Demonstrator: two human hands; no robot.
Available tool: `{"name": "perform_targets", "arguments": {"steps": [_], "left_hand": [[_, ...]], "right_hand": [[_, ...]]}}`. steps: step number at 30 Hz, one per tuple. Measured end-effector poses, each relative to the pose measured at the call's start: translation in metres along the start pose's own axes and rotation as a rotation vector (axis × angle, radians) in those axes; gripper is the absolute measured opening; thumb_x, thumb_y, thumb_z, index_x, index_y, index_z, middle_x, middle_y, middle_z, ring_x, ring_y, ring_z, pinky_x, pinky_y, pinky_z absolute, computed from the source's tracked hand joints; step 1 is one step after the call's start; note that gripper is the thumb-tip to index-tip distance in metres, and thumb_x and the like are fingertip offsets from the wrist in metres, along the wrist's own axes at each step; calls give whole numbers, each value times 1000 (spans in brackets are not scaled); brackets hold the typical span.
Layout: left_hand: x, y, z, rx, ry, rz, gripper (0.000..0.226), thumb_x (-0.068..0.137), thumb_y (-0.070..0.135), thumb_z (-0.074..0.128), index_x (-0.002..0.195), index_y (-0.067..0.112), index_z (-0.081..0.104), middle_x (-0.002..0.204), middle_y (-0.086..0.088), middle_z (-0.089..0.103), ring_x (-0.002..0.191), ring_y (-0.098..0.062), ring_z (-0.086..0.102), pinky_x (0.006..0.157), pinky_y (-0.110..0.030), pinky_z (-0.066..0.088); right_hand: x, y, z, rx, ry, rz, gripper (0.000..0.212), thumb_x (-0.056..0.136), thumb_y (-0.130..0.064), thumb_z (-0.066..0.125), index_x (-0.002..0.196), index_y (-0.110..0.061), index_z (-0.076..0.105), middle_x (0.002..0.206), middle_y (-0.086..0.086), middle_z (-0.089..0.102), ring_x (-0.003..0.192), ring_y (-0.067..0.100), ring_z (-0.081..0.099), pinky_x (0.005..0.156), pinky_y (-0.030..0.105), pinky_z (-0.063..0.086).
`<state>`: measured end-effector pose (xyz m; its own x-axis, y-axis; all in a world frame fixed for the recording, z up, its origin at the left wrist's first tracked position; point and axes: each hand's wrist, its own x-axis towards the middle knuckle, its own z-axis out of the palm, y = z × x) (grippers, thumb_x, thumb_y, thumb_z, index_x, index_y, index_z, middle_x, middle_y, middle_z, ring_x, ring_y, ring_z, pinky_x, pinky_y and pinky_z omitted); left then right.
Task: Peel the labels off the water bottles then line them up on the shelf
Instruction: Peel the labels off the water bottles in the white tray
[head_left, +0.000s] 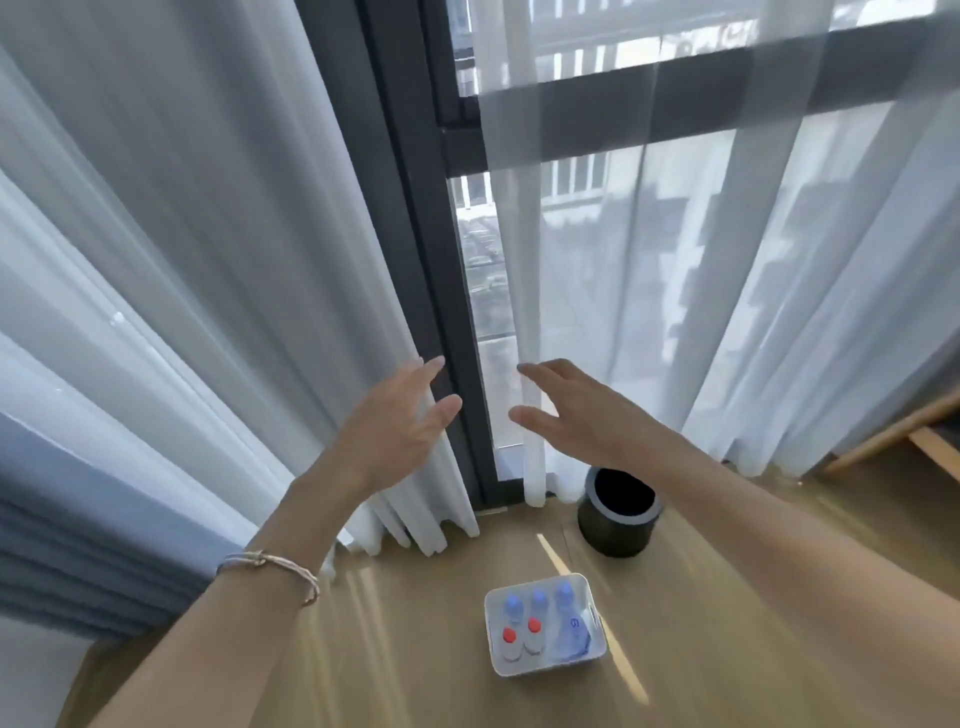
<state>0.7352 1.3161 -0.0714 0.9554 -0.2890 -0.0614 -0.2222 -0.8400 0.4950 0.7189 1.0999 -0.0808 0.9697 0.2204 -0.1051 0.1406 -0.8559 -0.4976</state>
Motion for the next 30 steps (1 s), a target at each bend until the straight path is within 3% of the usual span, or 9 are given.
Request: {"name": "perform_targets", "arguments": {"steps": [4, 12, 15, 17, 22, 25, 28, 30], "left_hand": [[0, 1, 13, -39, -18, 48, 61, 94, 55, 36, 150, 33, 24, 158, 7, 23, 145, -13, 21, 119, -45, 19], [-17, -4, 57, -114, -73, -30, 57, 97, 51, 38, 150, 32, 26, 157, 10, 26, 144, -12, 24, 118, -43, 20], [-18, -13, 84, -170, -99, -91, 55, 98, 47, 39, 149, 32, 28, 153, 11, 32, 142, -12, 26, 115, -39, 27], [-22, -24, 111, -182, -128, -119, 55, 97, 47, 39, 149, 32, 28, 151, 12, 35, 141, -11, 28, 115, -34, 25], [-25, -83, 206, -216, -218, -184, 55, 96, 49, 39, 148, 33, 30, 145, 10, 41, 134, -14, 39, 114, -39, 29], [-23, -125, 270, -264, -249, -247, 57, 95, 52, 36, 149, 35, 26, 153, 12, 32, 142, -9, 28, 117, -34, 22], [-27, -162, 332, -274, -292, -288, 56, 97, 49, 34, 150, 34, 23, 155, 12, 27, 144, -7, 22, 110, -22, 17], [-30, -184, 367, -270, -315, -297, 55, 98, 49, 33, 150, 34, 23, 155, 13, 27, 144, -7, 22, 109, -22, 17]], "right_hand": [[-16, 12, 4, -11, 17, 62, 61, 97, -53, 38, 151, -27, 22, 154, -4, 26, 131, 18, 42, 102, 33, 37], [-21, 34, 27, -29, -50, 79, 60, 97, -51, 40, 150, -26, 24, 153, -3, 28, 133, 19, 40, 102, 34, 36], [-19, 49, 54, -18, -114, 81, 59, 98, -50, 41, 149, -26, 25, 153, -3, 29, 131, 17, 43, 98, 31, 35], [-16, 61, 79, -4, -171, 96, 58, 98, -49, 41, 149, -26, 27, 152, -3, 31, 127, 17, 46, 94, 30, 36], [-9, 106, 174, 18, -298, 146, 57, 98, -47, 42, 149, -27, 26, 153, -3, 28, 133, 19, 41, 103, 34, 37], [-2, 141, 236, 57, -303, 207, 54, 99, -46, 42, 148, -30, 26, 154, -7, 26, 131, 16, 42, 100, 33, 38], [8, 170, 301, 73, -330, 230, 53, 98, -47, 42, 147, -31, 28, 153, -7, 27, 128, 15, 44, 98, 32, 39], [16, 186, 342, 83, -344, 222, 52, 98, -47, 41, 146, -31, 30, 153, -9, 27, 132, 14, 40, 100, 33, 39]]}}
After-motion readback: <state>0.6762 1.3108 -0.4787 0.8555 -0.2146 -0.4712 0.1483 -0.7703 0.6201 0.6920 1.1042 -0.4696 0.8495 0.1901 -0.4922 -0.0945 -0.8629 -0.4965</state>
